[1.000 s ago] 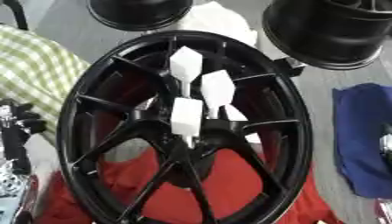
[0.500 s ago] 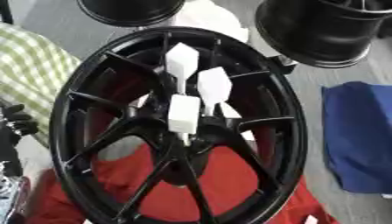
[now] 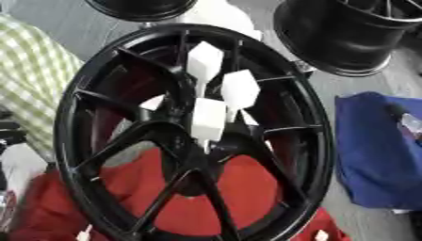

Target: Pull the pin out of the wheel hub.

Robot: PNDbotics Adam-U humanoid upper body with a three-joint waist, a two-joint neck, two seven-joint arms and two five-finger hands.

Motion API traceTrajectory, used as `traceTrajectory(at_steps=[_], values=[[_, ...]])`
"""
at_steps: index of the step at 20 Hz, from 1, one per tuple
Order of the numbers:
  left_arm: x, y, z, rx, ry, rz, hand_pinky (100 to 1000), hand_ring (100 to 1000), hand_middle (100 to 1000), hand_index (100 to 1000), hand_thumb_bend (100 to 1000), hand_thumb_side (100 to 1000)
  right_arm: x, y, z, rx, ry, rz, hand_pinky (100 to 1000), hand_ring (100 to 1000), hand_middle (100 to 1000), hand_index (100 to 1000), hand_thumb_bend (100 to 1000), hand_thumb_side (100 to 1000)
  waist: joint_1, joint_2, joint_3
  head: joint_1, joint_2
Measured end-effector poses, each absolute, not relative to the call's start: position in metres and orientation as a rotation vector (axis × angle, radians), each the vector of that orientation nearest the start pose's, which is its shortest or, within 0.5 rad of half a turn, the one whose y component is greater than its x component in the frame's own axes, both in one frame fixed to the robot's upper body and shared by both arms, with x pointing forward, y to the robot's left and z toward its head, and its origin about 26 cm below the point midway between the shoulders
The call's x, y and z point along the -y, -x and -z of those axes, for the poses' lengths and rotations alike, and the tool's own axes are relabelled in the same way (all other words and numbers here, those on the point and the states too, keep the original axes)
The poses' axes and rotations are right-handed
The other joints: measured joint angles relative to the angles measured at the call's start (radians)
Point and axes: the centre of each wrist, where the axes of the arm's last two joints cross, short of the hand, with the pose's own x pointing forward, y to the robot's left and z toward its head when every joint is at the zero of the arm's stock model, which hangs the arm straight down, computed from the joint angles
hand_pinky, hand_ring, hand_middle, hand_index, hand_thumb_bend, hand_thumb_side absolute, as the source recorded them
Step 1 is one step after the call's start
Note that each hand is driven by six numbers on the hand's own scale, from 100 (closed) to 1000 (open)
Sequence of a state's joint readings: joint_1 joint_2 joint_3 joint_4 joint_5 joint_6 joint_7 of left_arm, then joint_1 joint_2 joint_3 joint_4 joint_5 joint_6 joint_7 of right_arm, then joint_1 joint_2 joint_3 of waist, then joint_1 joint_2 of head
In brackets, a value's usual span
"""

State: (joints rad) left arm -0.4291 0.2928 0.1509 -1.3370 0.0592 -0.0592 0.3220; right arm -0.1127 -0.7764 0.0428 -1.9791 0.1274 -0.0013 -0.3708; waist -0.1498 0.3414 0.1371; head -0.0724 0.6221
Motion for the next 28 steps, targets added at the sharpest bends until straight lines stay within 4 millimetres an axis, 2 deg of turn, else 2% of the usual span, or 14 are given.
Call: traceTrajectory(at_steps=[4, 7, 12, 17, 22, 28], values=[[-0.327, -0.379, -0.085, 1.833, -0.453, -0.185, 562, 502, 480, 674, 113, 961, 0.317, -0.284, -0.209, 2.17, 0.812, -0.76, 817, 767, 704, 753, 655, 318, -0.001, -0.008, 0.002, -0.002, 0.001], [-0.327, -0.379, -0.085, 1.83, -0.453, -0.175, 562, 502, 480, 674, 113, 961, 0.309, -0.289, -0.223, 2.175, 0.835, -0.934, 818, 776, 719, 760, 657, 318, 0.0, -0.009, 0.01, -0.013, 0.002], [-0.325, -0.378, -0.085, 1.832, -0.446, -0.16, 562, 502, 480, 675, 109, 960, 0.303, -0.293, -0.256, 2.174, 0.939, -1.194, 812, 778, 724, 762, 654, 307, 0.016, -0.009, 0.02, -0.032, 0.002], [-0.324, -0.379, -0.085, 1.832, -0.44, -0.15, 563, 502, 480, 675, 108, 960, 0.296, -0.294, -0.29, 2.188, 0.998, -1.354, 825, 790, 741, 769, 643, 285, 0.02, -0.009, 0.02, -0.038, 0.002], [-0.324, -0.378, -0.084, 1.83, -0.439, -0.146, 564, 502, 480, 675, 105, 960, 0.272, -0.3, -0.3, 2.214, 0.918, -1.445, 820, 776, 728, 756, 622, 272, 0.018, -0.009, 0.018, -0.041, 0.01], [-0.326, -0.375, -0.08, 1.816, -0.444, -0.144, 565, 503, 480, 675, 104, 960, 0.244, -0.327, -0.299, 2.202, 0.803, -1.489, 812, 773, 730, 756, 614, 266, 0.022, -0.009, 0.005, -0.042, 0.018]])
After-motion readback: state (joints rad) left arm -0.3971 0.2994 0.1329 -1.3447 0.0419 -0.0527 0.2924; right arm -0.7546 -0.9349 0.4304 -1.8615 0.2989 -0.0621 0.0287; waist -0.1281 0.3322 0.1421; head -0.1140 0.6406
